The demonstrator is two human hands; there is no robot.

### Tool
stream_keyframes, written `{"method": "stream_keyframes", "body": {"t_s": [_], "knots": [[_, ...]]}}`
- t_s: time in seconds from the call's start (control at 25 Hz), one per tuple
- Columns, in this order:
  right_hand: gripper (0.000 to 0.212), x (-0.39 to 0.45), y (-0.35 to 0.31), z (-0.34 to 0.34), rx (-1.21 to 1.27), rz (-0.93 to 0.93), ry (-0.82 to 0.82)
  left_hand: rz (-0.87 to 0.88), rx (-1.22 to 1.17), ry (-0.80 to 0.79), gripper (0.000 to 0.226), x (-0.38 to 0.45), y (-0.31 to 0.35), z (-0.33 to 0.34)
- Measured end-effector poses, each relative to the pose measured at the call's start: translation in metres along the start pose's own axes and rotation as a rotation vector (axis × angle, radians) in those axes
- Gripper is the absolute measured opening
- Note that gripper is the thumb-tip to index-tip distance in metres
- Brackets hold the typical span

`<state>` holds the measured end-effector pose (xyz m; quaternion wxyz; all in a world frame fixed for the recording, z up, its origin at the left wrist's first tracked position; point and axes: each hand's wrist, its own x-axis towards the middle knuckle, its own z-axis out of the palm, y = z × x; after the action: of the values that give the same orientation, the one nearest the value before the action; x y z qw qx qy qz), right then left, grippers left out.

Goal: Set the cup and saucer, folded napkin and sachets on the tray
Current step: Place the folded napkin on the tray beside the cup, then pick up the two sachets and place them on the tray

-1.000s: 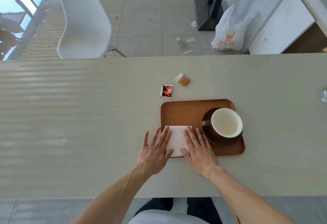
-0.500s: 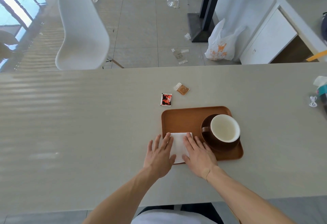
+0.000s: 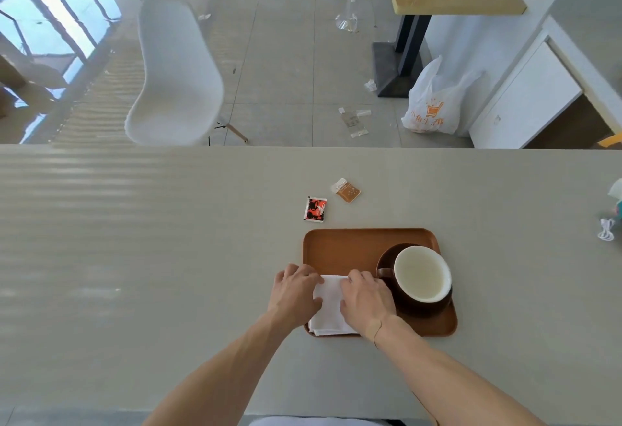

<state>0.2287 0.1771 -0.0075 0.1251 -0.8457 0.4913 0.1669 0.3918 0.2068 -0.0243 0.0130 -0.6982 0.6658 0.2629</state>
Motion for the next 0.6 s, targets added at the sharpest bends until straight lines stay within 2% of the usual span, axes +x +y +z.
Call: {"method": "stream_keyframes", "body": {"t_s": [0.28,0.6], "knots": [[0.031,0.05,0.023,-0.039,0.134,-0.073,-0.134,-0.109,-0.085,-0.048,0.029,0.047,-0.002,-0.045],[0.017,0.128,0.08,-0.089,0.229,0.091,-0.114,-0.188,-0.075,-0.062,0.033,0.12,-0.032,-0.093]]}}
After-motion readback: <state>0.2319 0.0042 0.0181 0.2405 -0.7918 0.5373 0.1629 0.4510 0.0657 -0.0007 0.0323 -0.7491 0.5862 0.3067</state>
